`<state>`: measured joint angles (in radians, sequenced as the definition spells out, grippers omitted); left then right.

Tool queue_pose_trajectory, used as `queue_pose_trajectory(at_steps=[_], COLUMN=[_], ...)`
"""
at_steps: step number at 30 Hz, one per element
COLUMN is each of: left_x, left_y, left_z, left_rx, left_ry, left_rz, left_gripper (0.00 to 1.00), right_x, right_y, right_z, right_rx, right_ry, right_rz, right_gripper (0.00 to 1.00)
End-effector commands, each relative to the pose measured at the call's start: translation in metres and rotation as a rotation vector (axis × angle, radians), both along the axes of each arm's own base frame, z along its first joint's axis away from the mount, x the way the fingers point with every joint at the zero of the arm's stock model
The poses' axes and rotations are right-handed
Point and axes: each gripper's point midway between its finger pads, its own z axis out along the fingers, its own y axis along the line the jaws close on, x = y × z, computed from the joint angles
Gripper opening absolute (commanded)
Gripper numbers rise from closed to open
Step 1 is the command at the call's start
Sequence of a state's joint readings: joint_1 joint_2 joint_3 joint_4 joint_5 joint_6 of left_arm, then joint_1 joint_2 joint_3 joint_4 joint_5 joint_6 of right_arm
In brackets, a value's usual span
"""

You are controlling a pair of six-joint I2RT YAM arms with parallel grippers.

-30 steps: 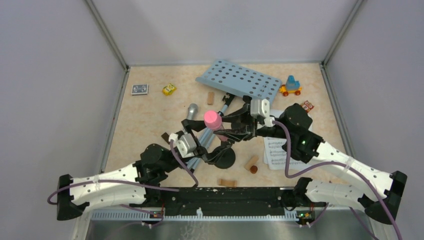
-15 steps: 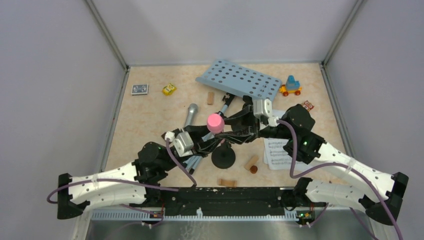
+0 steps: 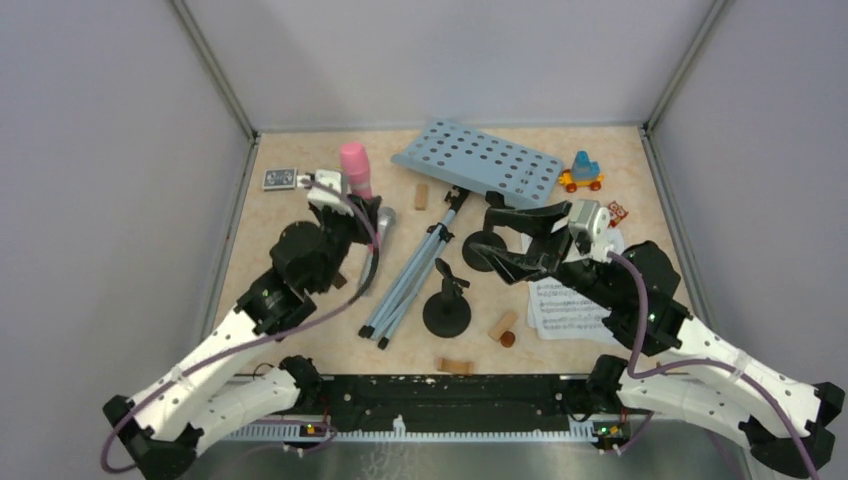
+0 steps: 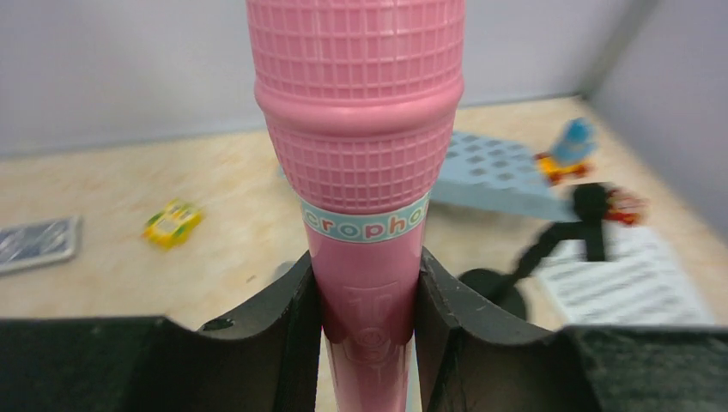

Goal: Pack up the instrument practice props

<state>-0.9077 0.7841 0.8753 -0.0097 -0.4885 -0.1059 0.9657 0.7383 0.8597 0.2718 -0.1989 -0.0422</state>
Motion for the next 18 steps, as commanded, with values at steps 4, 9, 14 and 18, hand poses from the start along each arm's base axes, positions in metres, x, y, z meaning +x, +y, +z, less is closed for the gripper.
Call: queue_pose_trajectory(at_steps=[4,9,14,18], left_x=[0.081,0.123,0.146,0.158], left_y=[0.033,0.057,0.089,0.103], left_z=[-0.139,-0.223,-0.275,-0.295], left_rx=[0.211,0.55,0.702,0.625], left_ry=[0.46,0.7,0.906,0.988], left_rz=[0.026,0.145,0.203,0.171], left_gripper=[0.0,0.03,0.02,0.03], right_x=[0.004,-0.008,-0.02,-0.025], right_y=[-0.026,-0.046,-0.056,-0.063], right_z=[-0.063,-0.089,-0.105,-0.118], right_rx=[-0.057,-0.087,-0.086,-0.087], right_ry=[0.167,0.251,0.342,0.39], right_rz=[-0.095,-0.102,-0.082,-0.08], right_gripper=[0.57,0.57,0.54,0.53])
